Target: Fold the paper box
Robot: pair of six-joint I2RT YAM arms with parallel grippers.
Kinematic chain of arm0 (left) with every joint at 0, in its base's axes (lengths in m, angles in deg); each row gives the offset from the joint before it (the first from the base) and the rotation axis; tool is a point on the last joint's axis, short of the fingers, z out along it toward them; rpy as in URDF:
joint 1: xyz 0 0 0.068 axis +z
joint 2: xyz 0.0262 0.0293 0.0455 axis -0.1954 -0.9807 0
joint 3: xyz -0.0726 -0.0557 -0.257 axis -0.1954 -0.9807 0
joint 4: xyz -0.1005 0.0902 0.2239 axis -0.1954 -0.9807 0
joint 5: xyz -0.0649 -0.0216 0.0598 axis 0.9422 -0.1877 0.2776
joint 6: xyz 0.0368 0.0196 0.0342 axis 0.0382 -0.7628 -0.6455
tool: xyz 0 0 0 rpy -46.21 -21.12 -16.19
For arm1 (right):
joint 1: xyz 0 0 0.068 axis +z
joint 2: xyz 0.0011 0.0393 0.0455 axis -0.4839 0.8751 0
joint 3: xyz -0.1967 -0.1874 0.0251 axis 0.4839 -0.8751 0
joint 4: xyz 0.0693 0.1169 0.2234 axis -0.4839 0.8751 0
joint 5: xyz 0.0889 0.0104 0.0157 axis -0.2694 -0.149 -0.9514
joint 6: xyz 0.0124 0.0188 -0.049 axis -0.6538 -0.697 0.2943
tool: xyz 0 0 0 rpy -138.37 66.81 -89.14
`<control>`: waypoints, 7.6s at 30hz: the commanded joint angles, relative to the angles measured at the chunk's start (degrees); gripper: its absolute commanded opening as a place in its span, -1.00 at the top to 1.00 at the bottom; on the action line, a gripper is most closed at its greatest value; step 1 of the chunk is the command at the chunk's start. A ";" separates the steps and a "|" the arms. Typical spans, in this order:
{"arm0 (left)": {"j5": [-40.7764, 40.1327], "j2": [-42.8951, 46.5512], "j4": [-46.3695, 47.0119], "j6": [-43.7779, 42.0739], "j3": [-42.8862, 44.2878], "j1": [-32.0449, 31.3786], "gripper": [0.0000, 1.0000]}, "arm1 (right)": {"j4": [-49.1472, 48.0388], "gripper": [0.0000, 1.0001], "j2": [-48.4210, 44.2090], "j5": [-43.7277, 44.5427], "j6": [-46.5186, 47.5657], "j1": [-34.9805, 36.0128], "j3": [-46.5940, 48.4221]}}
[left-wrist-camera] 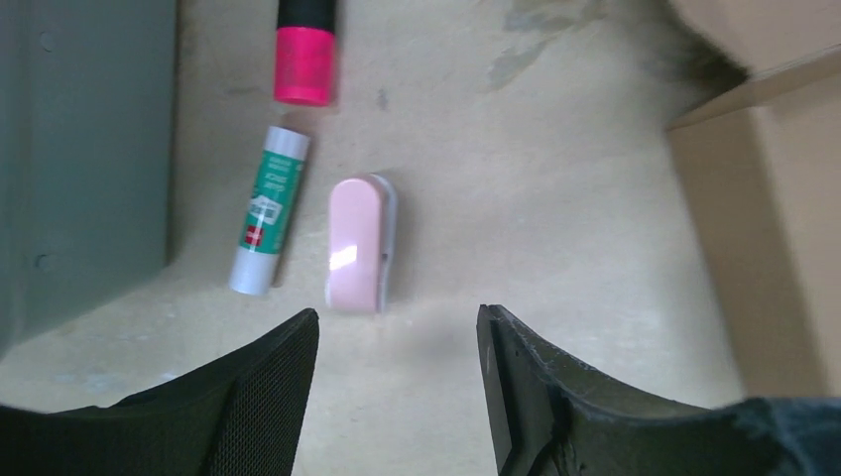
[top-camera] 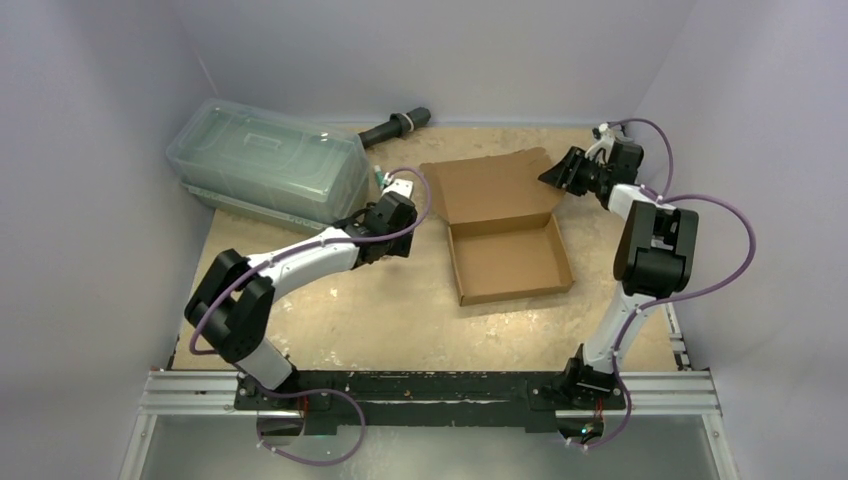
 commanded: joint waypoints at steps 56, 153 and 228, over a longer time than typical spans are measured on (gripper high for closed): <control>2.17 -5.28 8.34 -9.75 13.29 -13.10 -0.28 | 0.82 -0.43 -6.08 -2.83 6.39 0.01 -1.52; 5.86 -6.86 -18.60 -26.22 0.44 -13.11 -0.34 | 0.86 -0.54 -7.06 -4.59 6.03 0.01 -1.41; -17.02 -54.68 -16.01 4.65 71.39 14.40 -0.11 | 0.41 -0.56 -6.71 -5.83 5.54 0.00 -1.49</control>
